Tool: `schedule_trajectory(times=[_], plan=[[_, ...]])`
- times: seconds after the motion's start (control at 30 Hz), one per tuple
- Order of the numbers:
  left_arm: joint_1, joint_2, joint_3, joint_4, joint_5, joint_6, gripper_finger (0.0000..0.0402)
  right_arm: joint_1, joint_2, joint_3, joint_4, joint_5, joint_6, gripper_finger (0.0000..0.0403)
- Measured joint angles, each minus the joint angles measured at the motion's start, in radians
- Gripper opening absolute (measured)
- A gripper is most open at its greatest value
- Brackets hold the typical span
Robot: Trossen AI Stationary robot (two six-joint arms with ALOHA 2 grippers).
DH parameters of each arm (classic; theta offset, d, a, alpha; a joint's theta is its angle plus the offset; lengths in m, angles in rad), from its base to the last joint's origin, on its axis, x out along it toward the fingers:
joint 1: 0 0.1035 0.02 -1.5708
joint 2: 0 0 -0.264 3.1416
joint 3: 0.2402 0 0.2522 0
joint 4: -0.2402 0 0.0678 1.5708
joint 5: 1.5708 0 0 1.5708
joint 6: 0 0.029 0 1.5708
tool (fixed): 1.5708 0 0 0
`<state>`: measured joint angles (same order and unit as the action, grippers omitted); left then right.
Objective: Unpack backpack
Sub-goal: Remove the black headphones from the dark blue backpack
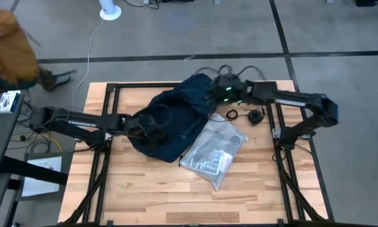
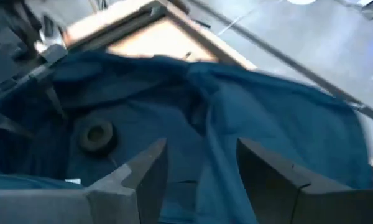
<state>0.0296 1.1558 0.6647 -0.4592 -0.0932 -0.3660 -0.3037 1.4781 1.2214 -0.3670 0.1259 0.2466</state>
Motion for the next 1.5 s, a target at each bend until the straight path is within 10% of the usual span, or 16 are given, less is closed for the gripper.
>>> schedule_trajectory(times=[0.43,0.8,1.13,1.5], plan=[[-0.071,0.336,0.000,0.263,0.347,0.085,0.0207,0.042,0.373,0.001,0.184,-0.180,-0.012,0.0008],[-0.083,0.426,0.004,0.310,0.353,0.067,0.0207,0.076,0.342,0.002,-0.184,-0.212,-0.119,0.0002],[-0.083,0.426,0.002,0.353,0.343,0.074,0.0207,0.069,0.342,0.029,-0.058,-0.207,-0.490,0.0010],[-0.083,0.426,0.001,0.358,0.339,0.074,0.0207,0.019,0.333,0.032,0.118,-0.203,-0.478,0.0088]])
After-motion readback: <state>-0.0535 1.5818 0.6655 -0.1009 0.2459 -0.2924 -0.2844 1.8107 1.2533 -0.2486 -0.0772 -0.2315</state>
